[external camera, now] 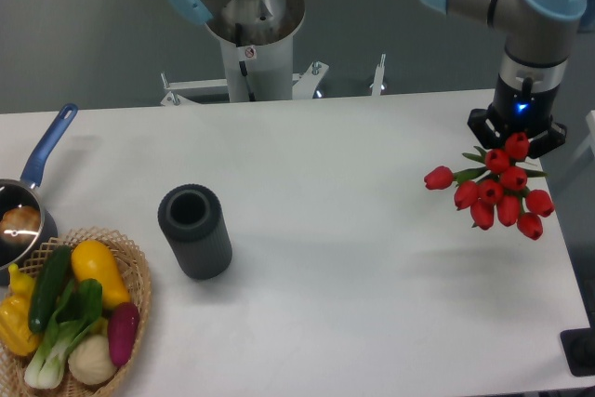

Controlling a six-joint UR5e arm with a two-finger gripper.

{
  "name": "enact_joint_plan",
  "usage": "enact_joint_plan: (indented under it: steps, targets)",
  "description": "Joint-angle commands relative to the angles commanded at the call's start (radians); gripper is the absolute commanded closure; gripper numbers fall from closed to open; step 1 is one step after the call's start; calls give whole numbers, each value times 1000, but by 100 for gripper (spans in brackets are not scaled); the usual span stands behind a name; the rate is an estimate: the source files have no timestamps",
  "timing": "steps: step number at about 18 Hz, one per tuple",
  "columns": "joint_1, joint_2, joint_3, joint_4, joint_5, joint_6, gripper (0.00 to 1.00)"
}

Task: Place the flowers on the table

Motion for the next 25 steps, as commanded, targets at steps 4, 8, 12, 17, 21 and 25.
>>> enact_joint_plan:
  steps: [4,8,12,17,21,25]
  targets:
    - [-54,-9,-9,-5,50,-5,100]
    - [-90,-22,-43,-23,55,-40,100]
    - [-130,-47,-77,-12,55,-46,99]
    - [-158,-69,-86,-17,55,-43,67]
    - [-153,-68,-92,-14,55,-38,0]
    - [-134,-68,-87,-6,60,-34,0]
